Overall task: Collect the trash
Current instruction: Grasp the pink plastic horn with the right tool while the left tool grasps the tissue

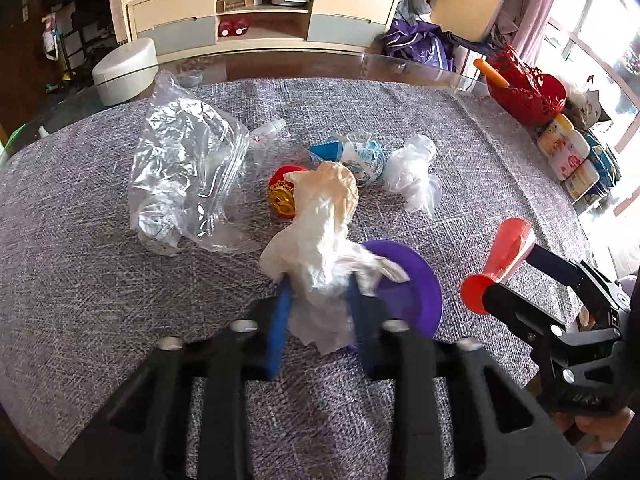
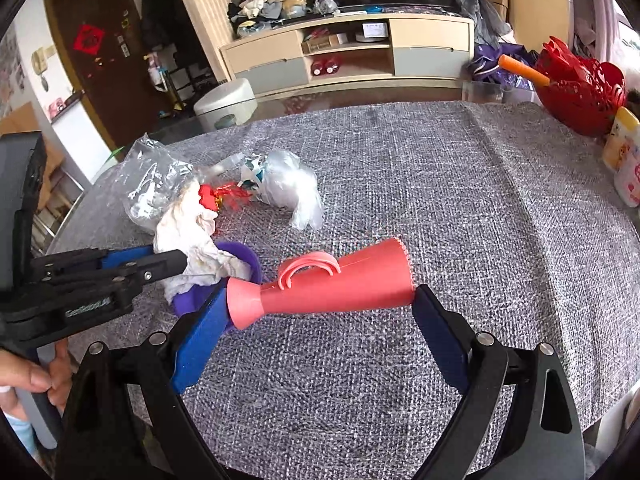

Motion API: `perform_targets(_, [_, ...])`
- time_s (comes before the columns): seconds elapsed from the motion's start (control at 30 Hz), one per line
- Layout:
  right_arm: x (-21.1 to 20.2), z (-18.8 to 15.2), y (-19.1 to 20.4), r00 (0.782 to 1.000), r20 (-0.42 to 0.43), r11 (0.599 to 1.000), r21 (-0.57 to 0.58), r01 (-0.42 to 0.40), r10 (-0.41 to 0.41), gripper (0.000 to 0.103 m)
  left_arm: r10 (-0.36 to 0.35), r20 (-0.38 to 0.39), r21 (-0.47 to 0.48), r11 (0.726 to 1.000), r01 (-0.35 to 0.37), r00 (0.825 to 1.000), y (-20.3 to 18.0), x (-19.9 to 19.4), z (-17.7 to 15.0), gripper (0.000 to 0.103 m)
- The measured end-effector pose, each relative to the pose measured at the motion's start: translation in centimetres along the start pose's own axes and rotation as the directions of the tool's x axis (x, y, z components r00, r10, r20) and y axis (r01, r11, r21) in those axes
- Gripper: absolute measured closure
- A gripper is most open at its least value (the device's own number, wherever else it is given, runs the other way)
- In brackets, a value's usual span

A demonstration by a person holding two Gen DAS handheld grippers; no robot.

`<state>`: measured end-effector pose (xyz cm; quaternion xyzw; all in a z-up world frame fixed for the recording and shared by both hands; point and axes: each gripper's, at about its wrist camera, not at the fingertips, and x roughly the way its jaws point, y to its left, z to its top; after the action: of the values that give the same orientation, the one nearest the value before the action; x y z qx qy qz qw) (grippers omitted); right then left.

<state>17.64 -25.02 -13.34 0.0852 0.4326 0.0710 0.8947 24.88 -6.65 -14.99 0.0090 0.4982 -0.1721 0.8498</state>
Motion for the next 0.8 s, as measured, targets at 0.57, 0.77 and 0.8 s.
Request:
perform_targets(0.57, [-7.7,-1.6,2.7,0.996,0.087,0.999,-0.050,-0.011,0.015,0.011,0.089,0.155,-0.013,0.996,-0.088,0.984,-1.2,-10.5,-3.2,0.099])
perform_targets(0.77, [-10.5,-4.2,3.5,0.996,0.089,0.998,-0.070,-0.003,0.009,0.011,0.079,0.142,-0.013,0.997,-0.078,0.987,-1.6,-12.8,-7.8,0.099])
perform_targets(0.8, [-10.7,-4.6,3.6,0.996,0.085,0.998,-0.069,-0.004,0.010,0.011,0.074,0.134,-0.010,0.997,-0.073,0.988,-1.7,-12.9,-8.8,0.099])
